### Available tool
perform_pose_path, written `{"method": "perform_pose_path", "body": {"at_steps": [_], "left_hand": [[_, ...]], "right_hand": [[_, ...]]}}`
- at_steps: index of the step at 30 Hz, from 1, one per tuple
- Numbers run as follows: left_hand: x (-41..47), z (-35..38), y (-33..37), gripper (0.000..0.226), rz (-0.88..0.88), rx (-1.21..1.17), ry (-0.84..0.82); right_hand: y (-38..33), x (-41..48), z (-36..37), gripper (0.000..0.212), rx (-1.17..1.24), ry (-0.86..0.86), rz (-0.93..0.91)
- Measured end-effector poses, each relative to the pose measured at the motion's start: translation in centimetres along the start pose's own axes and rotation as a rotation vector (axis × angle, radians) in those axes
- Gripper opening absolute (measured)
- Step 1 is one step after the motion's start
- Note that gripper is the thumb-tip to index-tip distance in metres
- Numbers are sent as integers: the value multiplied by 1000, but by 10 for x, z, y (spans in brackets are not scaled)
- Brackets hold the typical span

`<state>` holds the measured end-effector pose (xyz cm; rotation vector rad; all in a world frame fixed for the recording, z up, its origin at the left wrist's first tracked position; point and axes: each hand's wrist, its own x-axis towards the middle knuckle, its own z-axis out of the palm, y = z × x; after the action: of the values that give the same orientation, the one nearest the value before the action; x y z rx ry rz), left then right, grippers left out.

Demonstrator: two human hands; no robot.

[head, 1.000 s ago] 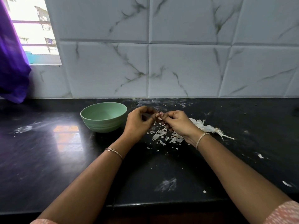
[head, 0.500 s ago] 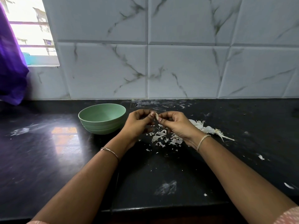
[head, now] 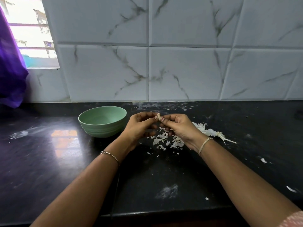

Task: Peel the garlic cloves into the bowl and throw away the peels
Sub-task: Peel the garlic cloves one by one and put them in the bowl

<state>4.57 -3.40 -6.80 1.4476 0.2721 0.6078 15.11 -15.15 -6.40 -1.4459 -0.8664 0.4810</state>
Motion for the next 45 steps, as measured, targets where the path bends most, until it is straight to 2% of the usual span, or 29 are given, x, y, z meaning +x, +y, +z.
{"method": "perform_pose_path", "body": {"at_steps": [4, 10, 16, 25, 28, 30, 32, 35, 38, 41, 45], "left_hand": [[0, 0, -3, 15, 68, 26, -2], [2, 0, -4, 13, 99, 55, 29], [3, 2, -8, 8, 194, 244, 50], [9, -2, -14, 5, 238, 385, 93], [9, 0, -14, 4, 252, 452, 106], [9, 2, -13, 5, 240, 463, 105], [7, 5, -12, 4, 196, 398, 85], [4, 9, -11, 8, 116, 246, 52], [3, 12, -10, 11, 55, 165, 32], [2, 14, -9, 12, 11, 95, 21], [0, 14, -7, 8, -73, 5, -8]], "right_hand": [[-2, -2, -1, 8, -11, 3, 5], [-4, -3, -3, 10, -45, 151, -47], [-3, -2, -2, 10, 19, 138, -6], [-2, -2, -4, 6, 6, 110, 21], [-1, 1, -4, 6, -131, 132, -68], [3, 5, -5, 8, -359, 168, -148], [6, 7, -6, 8, -606, 196, -233], [4, 4, -8, 7, -787, 214, -310], [0, 2, -12, 8, -938, 265, -332], [-2, 2, -23, 6, -982, 308, -307], [-7, 1, -38, 15, -1036, 245, -216]]}}
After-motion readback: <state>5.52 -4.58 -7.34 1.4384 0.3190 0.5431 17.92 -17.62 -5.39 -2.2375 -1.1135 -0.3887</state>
